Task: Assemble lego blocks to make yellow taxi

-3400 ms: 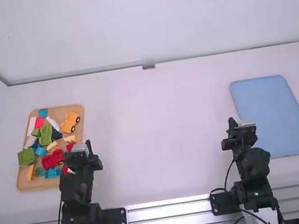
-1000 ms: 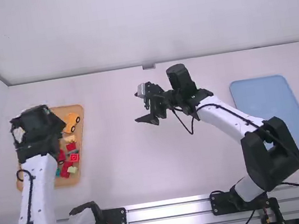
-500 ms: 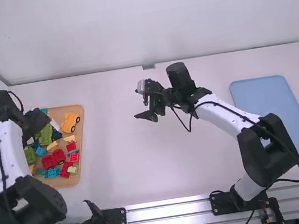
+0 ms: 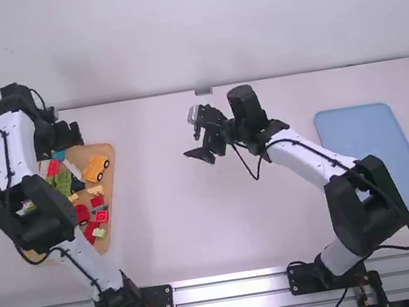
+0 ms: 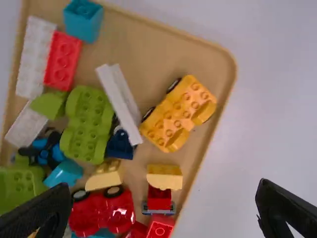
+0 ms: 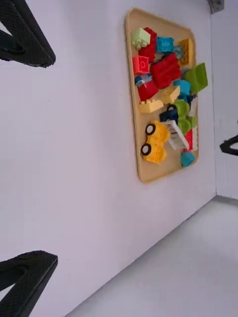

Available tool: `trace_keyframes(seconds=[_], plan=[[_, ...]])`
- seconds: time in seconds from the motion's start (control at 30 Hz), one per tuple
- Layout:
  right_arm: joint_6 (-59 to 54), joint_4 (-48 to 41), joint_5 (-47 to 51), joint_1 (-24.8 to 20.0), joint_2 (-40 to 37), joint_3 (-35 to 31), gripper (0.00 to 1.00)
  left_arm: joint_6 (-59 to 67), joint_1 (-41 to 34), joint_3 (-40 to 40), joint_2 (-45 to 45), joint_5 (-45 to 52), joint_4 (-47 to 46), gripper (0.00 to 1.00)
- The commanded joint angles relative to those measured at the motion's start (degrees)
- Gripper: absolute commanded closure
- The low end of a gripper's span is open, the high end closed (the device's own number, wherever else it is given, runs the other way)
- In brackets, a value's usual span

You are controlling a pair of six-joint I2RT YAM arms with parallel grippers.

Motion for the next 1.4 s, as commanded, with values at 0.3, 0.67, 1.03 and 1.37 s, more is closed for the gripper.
trace_keyframes(seconds=[0.3, 0.67, 1.03, 1.37], plan=[[1.4, -3.2, -4.7, -3.5, 0.5, 2.1, 0.01, 19.0, -5.7, 7.0, 16.8, -13.7, -1.0, 0.00], [0.9, -3.3, -3.3, -3.8, 0.5, 1.6, 0.02, 38.6, -4.0, 5.0, 19.8, -6.4, -0.6, 0.18], [0.4, -3.1, -1.1, -4.7, 0.5, 1.6, 0.02, 43.1, -1.7, 4.9, 19.8, -1.2, -4.2, 0.20], [0.7, -3.2, 2.3, -4.6, 0.5, 1.5, 0.01, 41.7, -0.8, 3.4, 19.8, -0.1, -1.5, 0.20]])
